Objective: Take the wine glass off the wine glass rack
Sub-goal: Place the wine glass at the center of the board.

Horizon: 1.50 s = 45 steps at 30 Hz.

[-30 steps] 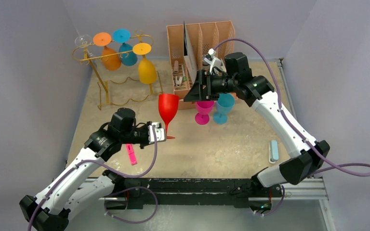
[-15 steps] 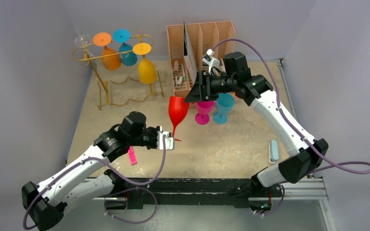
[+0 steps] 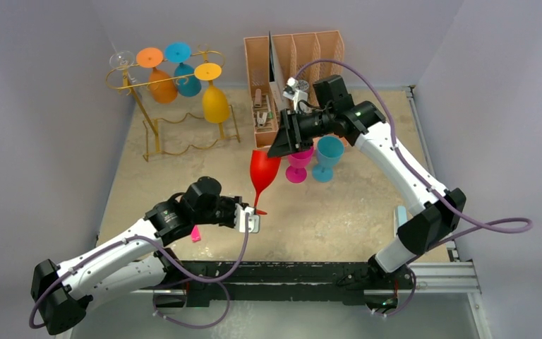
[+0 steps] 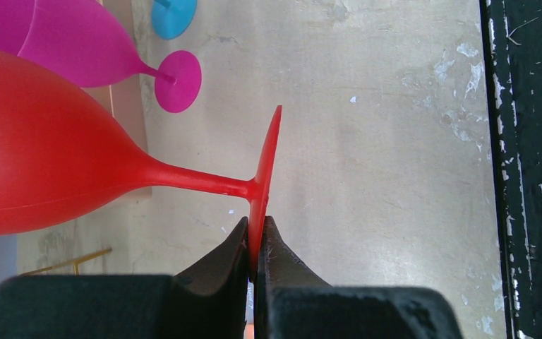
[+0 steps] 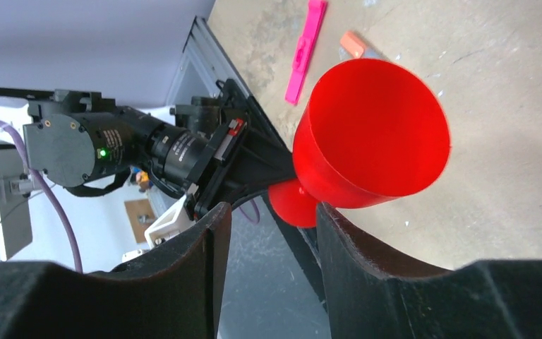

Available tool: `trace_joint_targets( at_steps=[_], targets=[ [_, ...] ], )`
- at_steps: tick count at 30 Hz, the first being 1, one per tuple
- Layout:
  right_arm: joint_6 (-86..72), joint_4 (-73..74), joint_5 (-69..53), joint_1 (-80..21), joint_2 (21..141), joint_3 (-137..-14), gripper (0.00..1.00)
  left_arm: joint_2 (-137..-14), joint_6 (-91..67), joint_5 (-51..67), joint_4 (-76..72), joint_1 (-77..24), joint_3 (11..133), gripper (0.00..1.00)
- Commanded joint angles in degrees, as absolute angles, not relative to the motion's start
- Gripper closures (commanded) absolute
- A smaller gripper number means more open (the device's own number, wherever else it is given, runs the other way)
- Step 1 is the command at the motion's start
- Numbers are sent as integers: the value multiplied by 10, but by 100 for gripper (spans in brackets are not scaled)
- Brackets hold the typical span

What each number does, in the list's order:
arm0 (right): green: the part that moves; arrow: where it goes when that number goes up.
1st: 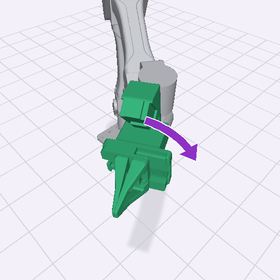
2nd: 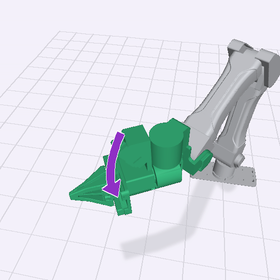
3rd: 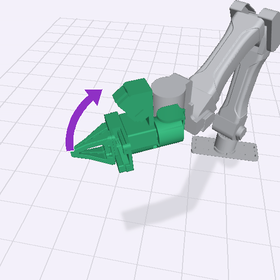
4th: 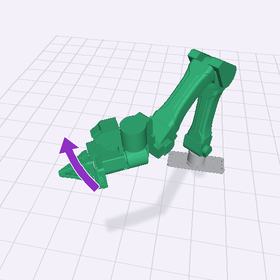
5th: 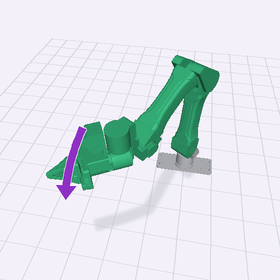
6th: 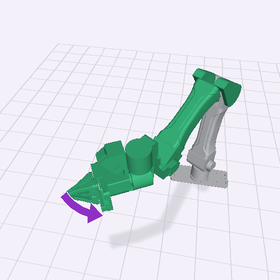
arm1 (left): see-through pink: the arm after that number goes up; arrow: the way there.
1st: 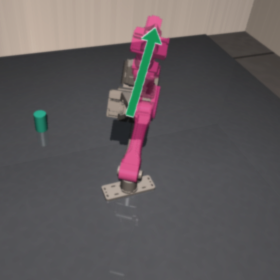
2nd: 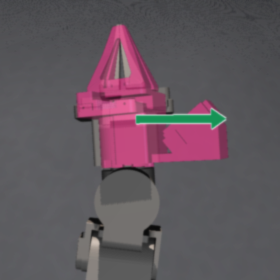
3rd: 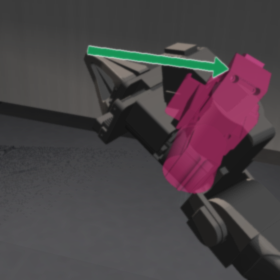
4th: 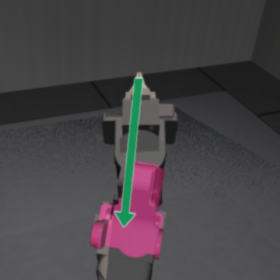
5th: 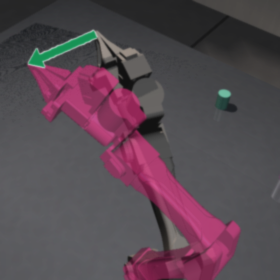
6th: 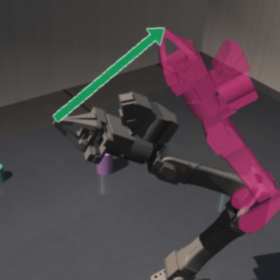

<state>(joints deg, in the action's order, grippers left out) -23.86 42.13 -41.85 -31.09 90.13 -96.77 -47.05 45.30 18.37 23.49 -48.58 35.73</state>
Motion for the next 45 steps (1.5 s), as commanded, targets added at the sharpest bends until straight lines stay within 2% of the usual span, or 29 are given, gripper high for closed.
trace_joint_targets(
  at_steps=[1,8,18,25,30,32,35,38,41,45],
  targets=[
    [-202,461,-451,-331,906,-995,49,-472,467,183,191,-490,354,100],
    [-191,461,-374,-333,904,-1001,47,-460,458,194,183,-493,345,100],
    [-225,367,-309,-333,881,-975,39,-453,461,176,195,-519,340,100],
    [-229,427,-350,-335,933,-1017,37,-442,460,166,196,-525,339,100],
    [-226,441,-435,-350,943,-1020,39,-442,455,173,198,-525,337,100],
    [-217,467,-450,-353,954,-1036,41,-442,454,177,194,-525,335,100],
    [-191,528,-441,-353,973,-1073,51,-440,455,175,194,-525,335,100],
    [-198,525,-453,-354,972,-1070,58,-440,455,170,197,-525,334,100],
    [-203,525,-464,-356,969,-1070,70,-441,456,171,194,-525,333,100],
    [-197,543,-461,-357,967,-1075,69,-444,456,169,196,-525,335,100]
  ],
)
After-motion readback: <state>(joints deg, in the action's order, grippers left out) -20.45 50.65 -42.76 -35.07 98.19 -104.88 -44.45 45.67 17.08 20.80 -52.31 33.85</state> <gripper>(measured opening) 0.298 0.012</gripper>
